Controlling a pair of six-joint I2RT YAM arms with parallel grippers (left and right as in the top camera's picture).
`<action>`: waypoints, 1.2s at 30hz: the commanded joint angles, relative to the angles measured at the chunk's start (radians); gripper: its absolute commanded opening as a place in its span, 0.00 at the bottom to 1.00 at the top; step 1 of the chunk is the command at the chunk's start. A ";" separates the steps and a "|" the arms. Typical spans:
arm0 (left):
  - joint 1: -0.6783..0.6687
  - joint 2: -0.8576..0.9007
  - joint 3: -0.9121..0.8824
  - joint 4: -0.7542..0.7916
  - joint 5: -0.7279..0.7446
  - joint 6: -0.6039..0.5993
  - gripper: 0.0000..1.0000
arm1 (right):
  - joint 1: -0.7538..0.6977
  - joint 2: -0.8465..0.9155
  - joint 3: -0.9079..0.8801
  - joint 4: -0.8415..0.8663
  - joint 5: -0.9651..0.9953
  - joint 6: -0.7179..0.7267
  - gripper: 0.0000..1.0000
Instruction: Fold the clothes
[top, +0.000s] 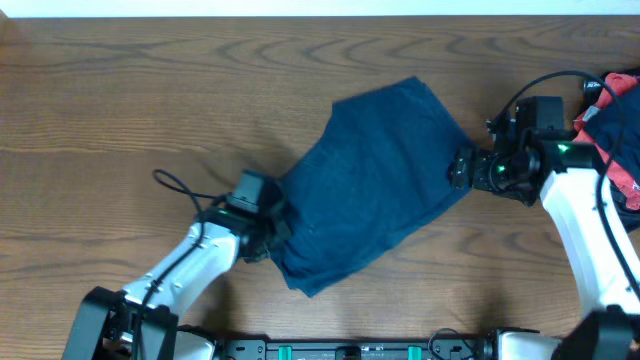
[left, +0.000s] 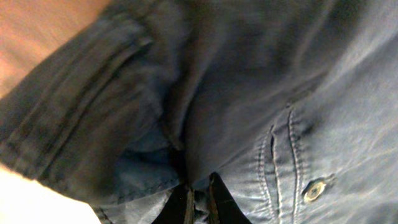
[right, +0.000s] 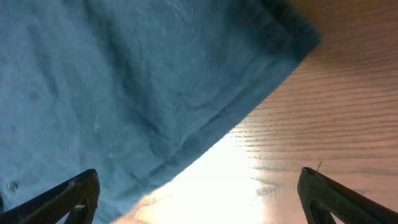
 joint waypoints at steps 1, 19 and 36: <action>0.142 0.023 0.007 0.008 -0.052 0.089 0.06 | 0.007 -0.063 0.011 -0.013 -0.009 -0.016 0.99; 0.471 0.033 0.139 0.194 -0.006 0.294 0.69 | 0.110 -0.132 0.011 -0.022 -0.012 -0.087 0.99; 0.471 -0.095 0.272 -0.108 0.079 0.388 0.80 | 0.151 0.240 0.011 0.105 -0.023 -0.103 0.80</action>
